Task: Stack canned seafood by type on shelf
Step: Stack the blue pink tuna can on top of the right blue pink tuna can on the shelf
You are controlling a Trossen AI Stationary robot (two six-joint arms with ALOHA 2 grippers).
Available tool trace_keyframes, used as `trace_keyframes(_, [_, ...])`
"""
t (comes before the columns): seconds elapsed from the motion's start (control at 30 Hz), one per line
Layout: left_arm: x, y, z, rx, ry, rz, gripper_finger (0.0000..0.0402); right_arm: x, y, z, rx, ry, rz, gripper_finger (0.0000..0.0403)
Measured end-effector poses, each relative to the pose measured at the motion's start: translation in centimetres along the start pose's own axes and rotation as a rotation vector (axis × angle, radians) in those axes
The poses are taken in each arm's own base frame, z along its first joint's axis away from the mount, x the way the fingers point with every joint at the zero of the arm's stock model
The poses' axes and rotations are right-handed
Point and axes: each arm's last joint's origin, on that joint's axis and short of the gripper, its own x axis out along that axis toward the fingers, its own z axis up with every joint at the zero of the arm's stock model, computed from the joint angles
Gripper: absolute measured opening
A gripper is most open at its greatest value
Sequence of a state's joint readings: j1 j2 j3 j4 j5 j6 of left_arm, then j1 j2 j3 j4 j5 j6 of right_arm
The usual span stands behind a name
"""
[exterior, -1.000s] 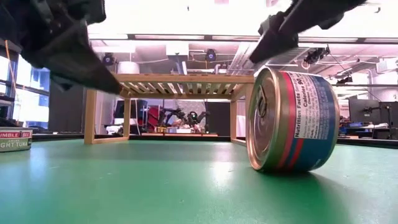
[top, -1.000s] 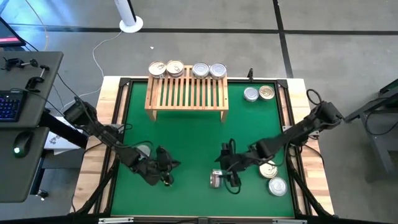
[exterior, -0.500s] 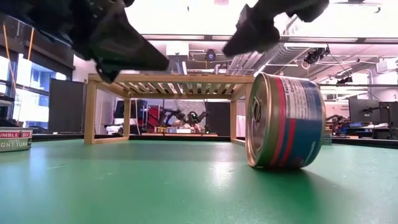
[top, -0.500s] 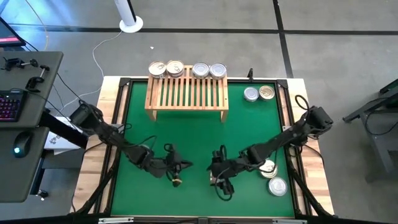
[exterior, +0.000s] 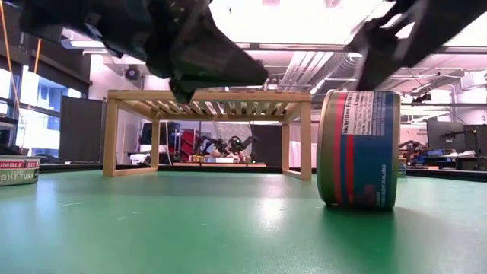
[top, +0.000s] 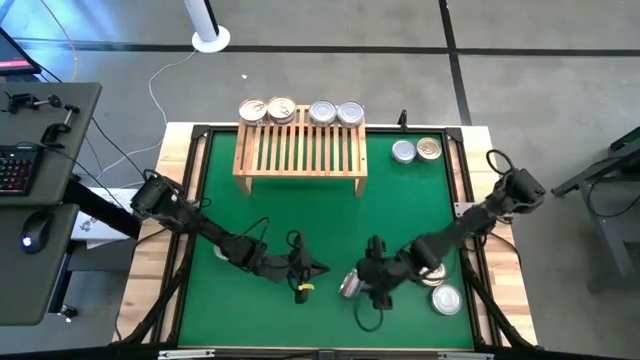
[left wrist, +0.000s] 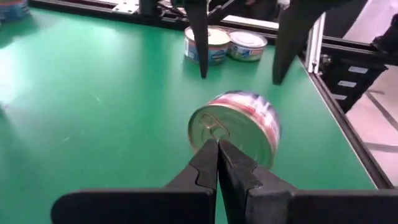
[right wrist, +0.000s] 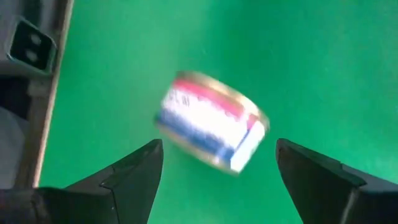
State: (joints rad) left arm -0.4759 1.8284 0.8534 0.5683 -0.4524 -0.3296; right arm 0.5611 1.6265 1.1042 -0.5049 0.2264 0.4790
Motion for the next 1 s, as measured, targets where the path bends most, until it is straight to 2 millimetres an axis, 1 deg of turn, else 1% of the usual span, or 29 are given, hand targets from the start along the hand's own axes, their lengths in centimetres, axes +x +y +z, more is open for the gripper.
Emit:
trace_keyframes(0.13, [0.6,-0.1,0.4,0.012,0.006,-0.057,0.0,-0.6,1.7,-1.7,0.039,0.021,-0.071,0.0304])
trace_keyframes(0.23, [1.5,0.0,0.7,0.005,0.032,-0.147,0.0,-0.2,2.4,-2.8,0.161,0.015,-0.056,0.0304])
trace_keyframes(0.3, [2.0,0.3,0.5,0.006,0.055,-0.164,0.0,0.5,2.5,-3.6,0.243,-0.003,-0.04,0.0304])
trace_keyframes(0.4, [3.2,0.9,0.4,0.009,0.071,-0.167,0.0,1.3,2.1,-3.9,0.337,-0.037,-0.024,0.0304])
trace_keyframes(0.5, [4.6,1.3,0.3,0.0,0.089,-0.2,0.0,1.4,1.3,-3.6,0.394,-0.009,-0.014,0.0304])
trace_keyframes(0.57, [5.4,1.4,0.4,-0.002,0.098,-0.23,0.0,1.1,1.1,-3.0,0.426,0.003,-0.001,0.0304])
trace_keyframes(0.67, [6.8,1.2,0.7,0.016,0.092,-0.254,0.0,1.2,0.9,-2.8,0.436,0.054,0.041,0.0304])
trace_keyframes(0.83, [9.1,0.3,1.6,0.063,0.056,-0.323,0.0,1.2,1.2,-3.8,0.431,0.101,0.025,0.0304])
trace_keyframes(0.93, [10.5,-0.1,1.6,0.069,0.064,-0.366,0.0,0.9,1.9,-4.5,0.386,0.116,0.01,0.0304])
trace_keyframes(1.0, [11.2,-0.1,1.4,0.072,0.09,-0.362,0.0,0.7,2.3,-5.0,0.32,0.111,-0.01,0.0304])
